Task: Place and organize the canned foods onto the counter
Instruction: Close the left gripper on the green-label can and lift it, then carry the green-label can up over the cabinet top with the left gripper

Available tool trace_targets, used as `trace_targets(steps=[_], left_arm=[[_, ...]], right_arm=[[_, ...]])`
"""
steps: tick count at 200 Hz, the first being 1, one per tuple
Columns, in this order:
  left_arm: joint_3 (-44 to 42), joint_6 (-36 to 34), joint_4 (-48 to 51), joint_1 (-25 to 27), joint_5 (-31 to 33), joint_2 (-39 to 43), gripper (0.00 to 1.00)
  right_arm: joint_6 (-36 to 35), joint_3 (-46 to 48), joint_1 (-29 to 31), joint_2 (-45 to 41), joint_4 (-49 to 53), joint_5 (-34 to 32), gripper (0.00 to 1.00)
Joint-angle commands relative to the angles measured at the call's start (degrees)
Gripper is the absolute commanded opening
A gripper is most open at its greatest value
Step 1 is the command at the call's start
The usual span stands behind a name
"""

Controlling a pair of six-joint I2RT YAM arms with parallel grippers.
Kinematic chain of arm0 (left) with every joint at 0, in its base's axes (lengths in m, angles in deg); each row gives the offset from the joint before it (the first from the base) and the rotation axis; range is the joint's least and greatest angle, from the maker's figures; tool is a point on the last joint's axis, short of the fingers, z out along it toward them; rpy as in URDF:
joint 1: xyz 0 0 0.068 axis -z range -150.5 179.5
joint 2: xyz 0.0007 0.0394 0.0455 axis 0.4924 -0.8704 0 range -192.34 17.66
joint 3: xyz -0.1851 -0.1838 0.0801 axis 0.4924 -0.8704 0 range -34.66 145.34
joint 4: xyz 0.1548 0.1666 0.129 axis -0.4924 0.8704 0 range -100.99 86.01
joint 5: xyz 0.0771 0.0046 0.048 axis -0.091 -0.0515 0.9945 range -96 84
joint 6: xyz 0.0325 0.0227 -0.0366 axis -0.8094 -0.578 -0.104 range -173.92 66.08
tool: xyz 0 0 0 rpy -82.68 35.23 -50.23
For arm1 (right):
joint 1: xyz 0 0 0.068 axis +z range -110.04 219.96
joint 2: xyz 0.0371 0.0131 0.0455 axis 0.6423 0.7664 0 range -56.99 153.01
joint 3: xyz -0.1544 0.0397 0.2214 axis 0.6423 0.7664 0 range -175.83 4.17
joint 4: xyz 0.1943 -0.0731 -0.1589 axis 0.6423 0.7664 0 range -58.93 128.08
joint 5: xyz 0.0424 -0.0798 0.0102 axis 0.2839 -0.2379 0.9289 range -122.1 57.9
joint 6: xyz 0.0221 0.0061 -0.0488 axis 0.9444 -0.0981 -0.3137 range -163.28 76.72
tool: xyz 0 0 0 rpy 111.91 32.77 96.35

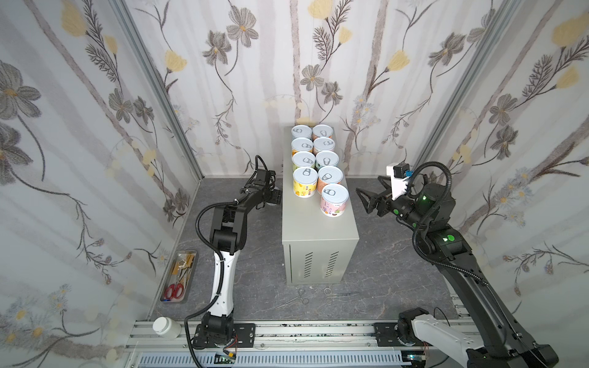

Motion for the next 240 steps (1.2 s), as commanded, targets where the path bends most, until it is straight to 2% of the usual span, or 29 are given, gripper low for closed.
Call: trace_targets(steps=[1,51,86,103,152,193,240], left_arm=[[-2.0,0.0,0.1,-0.1,-1.2,1.1,0.76],[-10.2,-0.3,-3.2,-1.2,-1.0,8.4,0.74],[-12.7,-0.9,-1.8,-1.5,-1.2,15.0,0.73],[-14.5,-1.1,-1.0,-1.5,-1.2,19.3,0.73],[-21.3,-0.6,3.8,-1.4,-1.1,35.2,0.73],[-29.0,0.5,6.8,-1.3,-2.7,53.4,0.73],[-27.1,2.5,16.3,-1.1,-8.2,68.6,0.72]], right_arm=[[-0.5,-0.7,0.0,-0.2,-2.2,1.1,0.97],[-1.2,-0.7,0.0,-2.3,-1.4,1.3,0.97],[-1.9,-0.4,0.0,-4.9,0.2,0.8,0.97],[-2.5,-0.1,0.0,-6.0,0.1,2.9,0.96],[-2.7,-0.6,0.0,-8.4,-0.3,6.3,0.97],[-1.8,-0.9,0.0,-10.6,-0.7,10.5,0.97],[-0.1,-3.6,0.8,-8.7,1.9,20.0,0.96]])
